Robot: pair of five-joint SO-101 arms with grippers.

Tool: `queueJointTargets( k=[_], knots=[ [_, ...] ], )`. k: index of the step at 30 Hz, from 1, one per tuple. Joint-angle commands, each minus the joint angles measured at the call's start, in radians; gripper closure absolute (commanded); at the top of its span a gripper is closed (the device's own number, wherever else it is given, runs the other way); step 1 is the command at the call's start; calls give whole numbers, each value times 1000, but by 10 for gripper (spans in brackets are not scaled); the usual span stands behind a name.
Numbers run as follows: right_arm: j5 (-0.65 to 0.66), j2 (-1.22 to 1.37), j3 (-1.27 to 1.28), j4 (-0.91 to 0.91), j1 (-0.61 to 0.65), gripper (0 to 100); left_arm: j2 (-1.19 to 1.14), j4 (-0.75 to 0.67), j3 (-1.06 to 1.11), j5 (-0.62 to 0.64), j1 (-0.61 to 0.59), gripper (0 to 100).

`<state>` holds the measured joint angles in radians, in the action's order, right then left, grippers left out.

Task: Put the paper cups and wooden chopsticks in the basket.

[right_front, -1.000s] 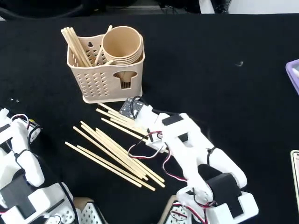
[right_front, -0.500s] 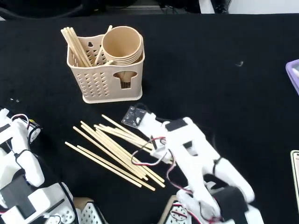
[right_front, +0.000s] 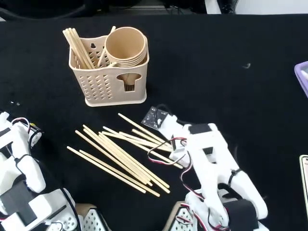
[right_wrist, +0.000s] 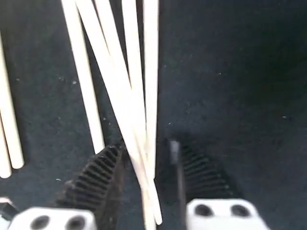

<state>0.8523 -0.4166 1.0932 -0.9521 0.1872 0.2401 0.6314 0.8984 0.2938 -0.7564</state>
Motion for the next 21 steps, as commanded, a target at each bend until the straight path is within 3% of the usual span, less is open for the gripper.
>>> queueJointTargets(
  k=[1,7,21],
  knots=[
    [3,2,-54,17,18,846,14,3,-25,3,12,780],
    [3,5,-122,17,18,983,14,3,-25,3,12,780],
    [21,5,-120,14,-17,987,14,0,-25,3,12,780]
  ],
)
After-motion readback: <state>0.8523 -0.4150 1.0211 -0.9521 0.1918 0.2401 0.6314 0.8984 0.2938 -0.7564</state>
